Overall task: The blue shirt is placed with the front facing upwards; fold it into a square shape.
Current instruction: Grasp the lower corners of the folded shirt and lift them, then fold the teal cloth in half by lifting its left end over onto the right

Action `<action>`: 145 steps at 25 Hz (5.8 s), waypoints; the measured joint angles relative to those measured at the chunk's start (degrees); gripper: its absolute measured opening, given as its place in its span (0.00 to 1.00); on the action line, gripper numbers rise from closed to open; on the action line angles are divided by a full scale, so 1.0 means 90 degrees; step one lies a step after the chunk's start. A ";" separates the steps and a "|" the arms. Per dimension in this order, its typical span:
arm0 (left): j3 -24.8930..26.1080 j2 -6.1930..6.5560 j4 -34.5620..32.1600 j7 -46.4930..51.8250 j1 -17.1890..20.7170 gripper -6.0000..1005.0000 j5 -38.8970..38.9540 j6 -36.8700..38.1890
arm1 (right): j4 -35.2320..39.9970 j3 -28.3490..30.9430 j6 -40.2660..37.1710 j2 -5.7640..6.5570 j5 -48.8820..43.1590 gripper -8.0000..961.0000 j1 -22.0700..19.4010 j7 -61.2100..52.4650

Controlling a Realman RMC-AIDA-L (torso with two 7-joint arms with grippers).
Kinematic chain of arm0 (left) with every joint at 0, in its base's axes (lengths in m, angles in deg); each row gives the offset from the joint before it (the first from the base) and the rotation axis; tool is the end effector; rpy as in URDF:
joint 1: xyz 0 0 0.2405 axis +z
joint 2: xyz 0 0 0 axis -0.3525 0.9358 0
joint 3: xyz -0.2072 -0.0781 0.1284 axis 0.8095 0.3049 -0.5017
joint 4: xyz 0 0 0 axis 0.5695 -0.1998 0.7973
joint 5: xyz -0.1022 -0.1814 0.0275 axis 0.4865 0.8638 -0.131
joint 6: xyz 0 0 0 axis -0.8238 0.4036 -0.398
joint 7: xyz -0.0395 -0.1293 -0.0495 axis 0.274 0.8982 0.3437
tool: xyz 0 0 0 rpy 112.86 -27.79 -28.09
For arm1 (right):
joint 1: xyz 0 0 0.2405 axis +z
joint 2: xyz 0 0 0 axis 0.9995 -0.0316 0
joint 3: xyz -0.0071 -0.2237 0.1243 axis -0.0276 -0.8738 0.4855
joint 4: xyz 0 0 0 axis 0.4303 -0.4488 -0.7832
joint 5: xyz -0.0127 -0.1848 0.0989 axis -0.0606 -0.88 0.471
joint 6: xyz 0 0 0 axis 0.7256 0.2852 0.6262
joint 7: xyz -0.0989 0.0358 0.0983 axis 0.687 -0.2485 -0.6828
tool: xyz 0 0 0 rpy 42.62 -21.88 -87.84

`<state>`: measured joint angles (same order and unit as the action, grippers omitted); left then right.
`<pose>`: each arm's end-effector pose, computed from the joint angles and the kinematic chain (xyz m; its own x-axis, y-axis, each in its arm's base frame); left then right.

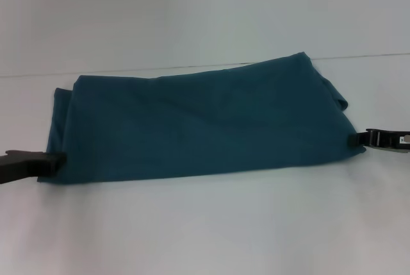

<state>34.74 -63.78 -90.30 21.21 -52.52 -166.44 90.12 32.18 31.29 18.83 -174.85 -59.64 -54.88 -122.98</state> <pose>-0.3209 0.3749 0.0167 0.6098 0.6593 0.4398 0.7795 -0.3987 -0.4831 0.3442 0.3769 0.0437 0.2883 -0.7842 -0.5494 -0.9503 -0.1642 -0.2644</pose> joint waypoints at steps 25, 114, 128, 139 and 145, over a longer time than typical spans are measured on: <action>-0.0067 -0.0004 -0.0855 0.0376 0.0258 0.01 0.0002 0.1292 | 0.0228 0.0019 -0.0822 0.0039 0.0409 0.13 -0.0566 0.0445; 0.0398 0.0192 -0.1896 0.3632 0.0553 0.84 -0.1312 0.3731 | 0.0700 0.0781 -0.1528 -0.0027 0.1276 0.97 -0.0450 0.2050; 0.0343 0.0289 -0.1281 0.3811 0.0229 0.84 -0.1432 0.3040 | 0.0723 0.0790 -0.1577 0.0006 0.1306 0.97 -0.0429 0.2056; 0.0275 0.0311 -0.1155 0.3814 0.0183 0.83 -0.1504 0.2823 | 0.0723 0.0820 -0.1590 0.0030 0.1306 0.97 -0.0438 0.2042; 0.0057 0.0313 -0.1081 0.3809 0.0130 0.83 -0.1504 0.2848 | 0.0731 0.0830 -0.1590 0.0049 0.1305 0.97 -0.0431 0.2032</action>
<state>35.26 -60.96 -100.02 55.50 -51.35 -179.98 115.75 38.76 38.75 4.52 -174.41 -47.89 -58.77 -104.69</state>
